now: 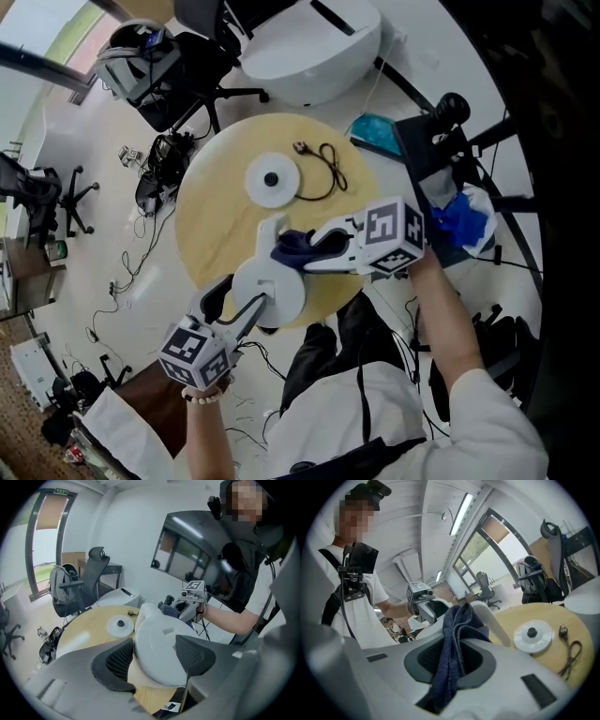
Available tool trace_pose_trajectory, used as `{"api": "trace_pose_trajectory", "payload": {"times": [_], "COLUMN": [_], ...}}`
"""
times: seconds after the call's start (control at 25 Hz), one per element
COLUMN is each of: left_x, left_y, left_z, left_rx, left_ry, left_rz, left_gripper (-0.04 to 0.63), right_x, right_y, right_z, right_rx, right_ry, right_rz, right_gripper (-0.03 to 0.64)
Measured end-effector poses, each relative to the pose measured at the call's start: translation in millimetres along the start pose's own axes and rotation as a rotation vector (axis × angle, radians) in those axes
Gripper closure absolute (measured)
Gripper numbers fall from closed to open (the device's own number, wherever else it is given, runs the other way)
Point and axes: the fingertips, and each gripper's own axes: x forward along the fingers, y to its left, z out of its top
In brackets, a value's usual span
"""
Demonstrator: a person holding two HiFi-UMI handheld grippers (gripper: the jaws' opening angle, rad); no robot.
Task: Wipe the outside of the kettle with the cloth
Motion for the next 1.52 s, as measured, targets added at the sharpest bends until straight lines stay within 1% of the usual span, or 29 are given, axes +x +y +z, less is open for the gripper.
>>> {"api": "trace_pose_trajectory", "payload": {"times": [0.12, 0.2, 0.4, 0.48, 0.56, 0.72, 0.8, 0.88, 0.96, 1.12, 1.2, 1.36, 1.44, 1.52], "left_x": [-1, -3, -4, -4, -5, -3, -2, -1, 0, 0, 0, 1, 0, 0], "left_y": [0, 0, 1, 2, 2, 2, 3, 3, 3, 3, 3, 3, 3, 2], "left_z": [0, -1, 0, 0, 0, -2, -3, -2, -2, -3, -2, -2, -2, -2], "left_rx": [-0.014, -0.024, -0.047, -0.051, -0.053, -0.064, -0.069, -0.076, -0.084, -0.090, -0.091, -0.089, -0.088, -0.089], "left_ry": [-0.002, -0.004, -0.008, -0.009, -0.011, -0.011, -0.008, -0.008, -0.016, -0.029, -0.034, -0.042, -0.044, -0.048], "left_rz": [0.003, 0.005, 0.017, 0.021, 0.023, 0.023, 0.026, 0.031, 0.041, 0.067, 0.078, 0.098, 0.107, 0.114], "left_gripper": [0.301, 0.299, 0.295, 0.294, 0.294, 0.293, 0.293, 0.293, 0.293, 0.295, 0.295, 0.296, 0.296, 0.298], "right_x": [6, 13, 35, 40, 44, 48, 47, 45, 39, 15, 4, -9, -10, -8], "right_y": [-11, -23, -69, -83, -93, -109, -113, -109, -95, -41, -11, 32, 45, 50], "right_z": [-8, -22, -80, -97, -113, -149, -158, -154, -138, -78, -47, -11, -4, -6], "right_rx": [0.045, 0.090, 0.210, 0.268, 0.316, 0.389, 0.414, 0.429, 0.420, 0.366, 0.318, 0.238, 0.218, 0.218], "right_ry": [-0.015, -0.010, 0.099, 0.117, 0.140, 0.229, 0.242, 0.204, 0.126, -0.121, -0.214, -0.296, -0.304, -0.300], "right_rz": [0.026, 0.010, -0.122, -0.171, -0.218, -0.317, -0.362, -0.373, -0.360, -0.307, -0.305, -0.355, -0.389, -0.424], "right_gripper": [0.552, 0.552, 0.552, 0.552, 0.552, 0.552, 0.552, 0.552, 0.552, 0.554, 0.552, 0.552, 0.552, 0.552]}}
